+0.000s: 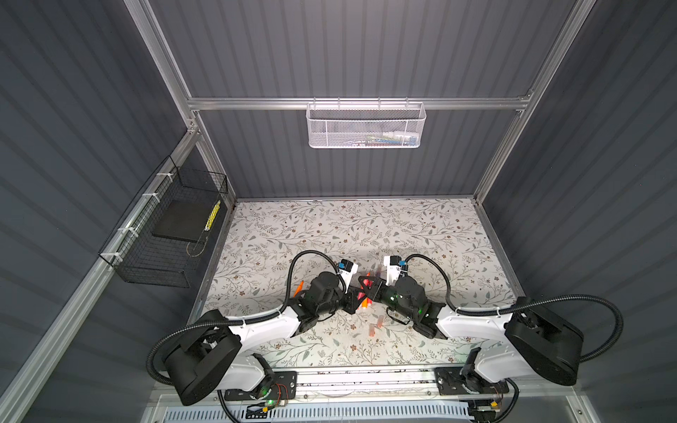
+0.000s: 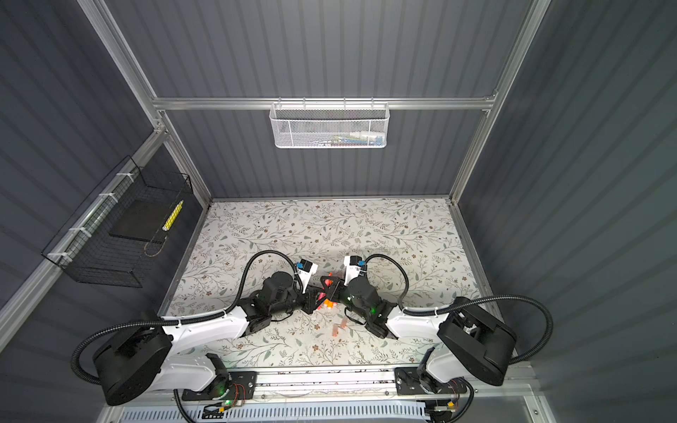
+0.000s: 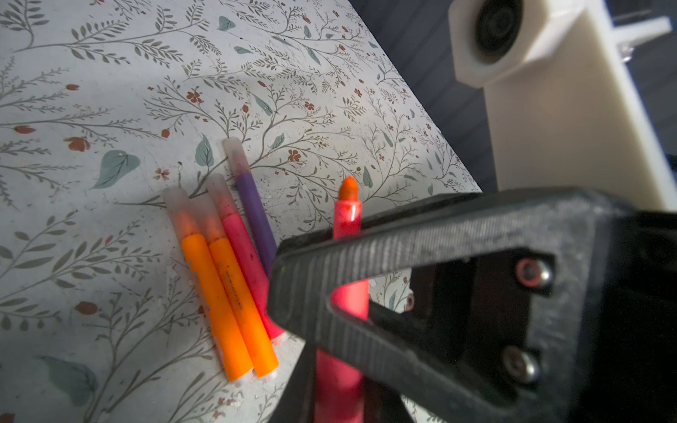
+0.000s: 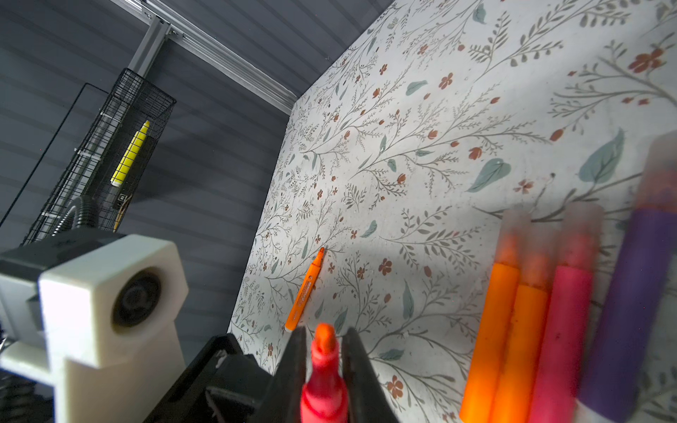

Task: Insert the pens into the pen caps
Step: 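Hold the pink marker upright with the left gripper while the right gripper approaches it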

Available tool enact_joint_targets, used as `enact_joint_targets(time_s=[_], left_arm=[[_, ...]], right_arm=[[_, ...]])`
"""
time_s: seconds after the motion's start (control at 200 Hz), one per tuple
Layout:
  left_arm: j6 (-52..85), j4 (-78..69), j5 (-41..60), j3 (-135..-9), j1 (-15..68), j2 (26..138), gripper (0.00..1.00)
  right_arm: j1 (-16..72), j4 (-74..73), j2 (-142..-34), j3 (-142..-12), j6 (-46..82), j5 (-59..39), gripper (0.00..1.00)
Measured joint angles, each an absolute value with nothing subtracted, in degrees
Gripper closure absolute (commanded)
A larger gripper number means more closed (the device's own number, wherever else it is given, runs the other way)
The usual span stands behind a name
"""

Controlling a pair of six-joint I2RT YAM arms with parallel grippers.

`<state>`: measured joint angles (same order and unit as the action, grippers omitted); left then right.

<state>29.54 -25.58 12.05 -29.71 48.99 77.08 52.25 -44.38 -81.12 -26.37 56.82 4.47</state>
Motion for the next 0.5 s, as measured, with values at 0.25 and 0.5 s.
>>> enact_joint_targets(time_s=[0.25,0.5], left_arm=[[29.65,-26.98,12.14,-28.51,48.99,76.95,0.81],[29.78,-26.63,11.29,-28.38,49.06,76.42,1.00]], right_arm=[[52.49,-44.62,-81.14,-26.37,57.01,4.49,0.98],[52.58,-45.39,-81.84,-26.48,57.04,4.49,0.75]])
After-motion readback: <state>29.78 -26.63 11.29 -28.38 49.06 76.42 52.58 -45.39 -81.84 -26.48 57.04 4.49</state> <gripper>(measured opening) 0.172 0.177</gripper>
